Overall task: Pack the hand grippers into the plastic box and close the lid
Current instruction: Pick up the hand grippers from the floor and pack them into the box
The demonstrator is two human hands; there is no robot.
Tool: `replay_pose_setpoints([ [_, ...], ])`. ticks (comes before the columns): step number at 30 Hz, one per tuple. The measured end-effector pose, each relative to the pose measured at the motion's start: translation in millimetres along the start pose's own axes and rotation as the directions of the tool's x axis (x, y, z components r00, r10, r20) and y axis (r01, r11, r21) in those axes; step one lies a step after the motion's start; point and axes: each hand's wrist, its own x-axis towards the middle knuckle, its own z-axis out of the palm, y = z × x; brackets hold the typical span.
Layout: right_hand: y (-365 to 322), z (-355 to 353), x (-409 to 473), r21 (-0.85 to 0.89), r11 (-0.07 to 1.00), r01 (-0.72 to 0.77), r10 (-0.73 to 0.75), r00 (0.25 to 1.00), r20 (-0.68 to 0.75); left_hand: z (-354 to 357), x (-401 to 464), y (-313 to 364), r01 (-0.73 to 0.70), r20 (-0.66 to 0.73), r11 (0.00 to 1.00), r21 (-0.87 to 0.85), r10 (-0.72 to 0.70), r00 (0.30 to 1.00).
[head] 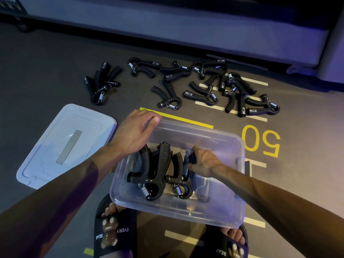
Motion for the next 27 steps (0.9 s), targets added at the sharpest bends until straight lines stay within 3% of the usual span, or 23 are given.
replay_pose_setpoints([
  [20,1.9,-3.8,0.0,0.028,0.999,-0.026,0.025,0.998,0.05,-0.3,-0.5,-0.2,0.007,0.009,1.0,0.003,-0.007,1.0],
  [27,3.2,-6.8,-3.5,-0.035,0.999,-0.03,0.034,0.995,0.097,-3.7,1.6,-1.9,0.005,0.035,1.0,-0.027,-0.004,0.999],
])
